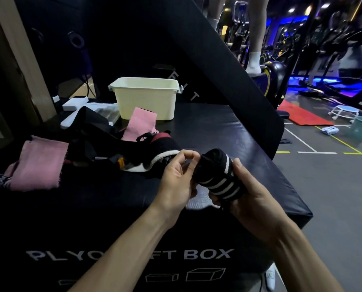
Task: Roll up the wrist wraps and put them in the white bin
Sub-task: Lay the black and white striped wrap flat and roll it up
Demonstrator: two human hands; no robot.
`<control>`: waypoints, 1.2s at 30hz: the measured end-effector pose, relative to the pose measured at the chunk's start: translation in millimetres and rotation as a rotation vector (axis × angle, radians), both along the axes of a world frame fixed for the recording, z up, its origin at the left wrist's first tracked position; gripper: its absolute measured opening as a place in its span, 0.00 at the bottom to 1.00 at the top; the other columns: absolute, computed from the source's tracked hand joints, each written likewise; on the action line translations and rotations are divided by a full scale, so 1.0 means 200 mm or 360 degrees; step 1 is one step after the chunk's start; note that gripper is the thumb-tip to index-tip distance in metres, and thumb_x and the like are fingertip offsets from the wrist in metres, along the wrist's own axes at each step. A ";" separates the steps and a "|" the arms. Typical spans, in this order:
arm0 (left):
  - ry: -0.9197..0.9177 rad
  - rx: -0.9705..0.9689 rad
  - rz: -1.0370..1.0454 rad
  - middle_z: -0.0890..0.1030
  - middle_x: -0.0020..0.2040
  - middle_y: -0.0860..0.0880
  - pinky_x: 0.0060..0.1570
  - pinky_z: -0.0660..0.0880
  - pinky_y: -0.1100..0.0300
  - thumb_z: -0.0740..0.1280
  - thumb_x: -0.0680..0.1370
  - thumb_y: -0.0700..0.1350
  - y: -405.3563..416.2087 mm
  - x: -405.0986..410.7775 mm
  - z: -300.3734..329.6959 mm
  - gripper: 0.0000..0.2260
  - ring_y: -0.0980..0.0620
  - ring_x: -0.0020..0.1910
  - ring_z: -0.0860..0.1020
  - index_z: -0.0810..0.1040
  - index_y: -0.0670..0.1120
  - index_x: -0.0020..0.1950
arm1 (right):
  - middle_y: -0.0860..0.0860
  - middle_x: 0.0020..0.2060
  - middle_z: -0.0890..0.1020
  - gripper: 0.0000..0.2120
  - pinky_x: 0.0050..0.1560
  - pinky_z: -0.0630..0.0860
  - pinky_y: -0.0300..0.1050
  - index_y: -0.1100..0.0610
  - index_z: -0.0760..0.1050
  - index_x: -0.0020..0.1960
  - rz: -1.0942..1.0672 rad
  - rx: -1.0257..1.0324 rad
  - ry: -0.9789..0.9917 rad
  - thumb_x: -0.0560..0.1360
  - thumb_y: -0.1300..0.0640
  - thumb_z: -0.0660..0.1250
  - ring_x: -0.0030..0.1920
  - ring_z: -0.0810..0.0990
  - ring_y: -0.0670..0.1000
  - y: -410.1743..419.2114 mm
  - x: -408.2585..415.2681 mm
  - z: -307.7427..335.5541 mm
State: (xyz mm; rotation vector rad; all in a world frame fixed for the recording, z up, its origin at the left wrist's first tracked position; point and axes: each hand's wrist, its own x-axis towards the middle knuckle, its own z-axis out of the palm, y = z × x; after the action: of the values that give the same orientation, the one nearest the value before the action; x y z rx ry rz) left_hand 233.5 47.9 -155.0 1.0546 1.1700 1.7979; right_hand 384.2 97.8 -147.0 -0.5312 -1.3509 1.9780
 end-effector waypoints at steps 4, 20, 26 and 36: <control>0.0276 0.0043 -0.0101 0.74 0.37 0.43 0.30 0.66 0.56 0.71 0.80 0.49 0.01 -0.04 -0.03 0.05 0.48 0.33 0.68 0.77 0.50 0.47 | 0.59 0.46 0.80 0.23 0.36 0.74 0.44 0.60 0.80 0.59 0.0136 -0.0114 -0.0053 0.81 0.41 0.61 0.38 0.77 0.51 -0.02 0.01 0.03; 0.1095 -0.0401 -0.0406 0.78 0.27 0.55 0.26 0.68 0.66 0.80 0.72 0.47 -0.11 -0.29 0.21 0.12 0.58 0.25 0.74 0.84 0.39 0.40 | 0.57 0.38 0.80 0.22 0.36 0.75 0.48 0.60 0.83 0.52 0.0240 0.0444 -0.0869 0.74 0.41 0.72 0.36 0.79 0.54 -0.08 0.02 0.08; 0.1260 -0.0341 -0.0492 0.82 0.33 0.47 0.32 0.73 0.62 0.82 0.70 0.42 -0.11 -0.27 0.22 0.05 0.60 0.30 0.77 0.87 0.44 0.39 | 0.46 0.31 0.79 0.17 0.33 0.72 0.39 0.52 0.82 0.44 0.0119 0.0942 -0.1028 0.67 0.40 0.78 0.33 0.77 0.44 -0.09 0.01 0.07; 0.0989 -0.0295 -0.0689 0.86 0.48 0.40 0.47 0.77 0.66 0.75 0.76 0.36 -0.08 -0.29 0.17 0.07 0.54 0.45 0.85 0.85 0.36 0.53 | 0.61 0.49 0.85 0.22 0.53 0.81 0.64 0.54 0.83 0.56 0.0131 0.0748 -0.0795 0.71 0.38 0.75 0.49 0.86 0.60 -0.11 0.00 0.04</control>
State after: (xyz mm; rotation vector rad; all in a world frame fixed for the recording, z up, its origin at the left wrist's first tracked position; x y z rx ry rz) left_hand 175.1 31.6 -121.5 1.6662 1.2958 1.0295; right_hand 383.8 75.4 -139.0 -0.7768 -2.0981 1.5557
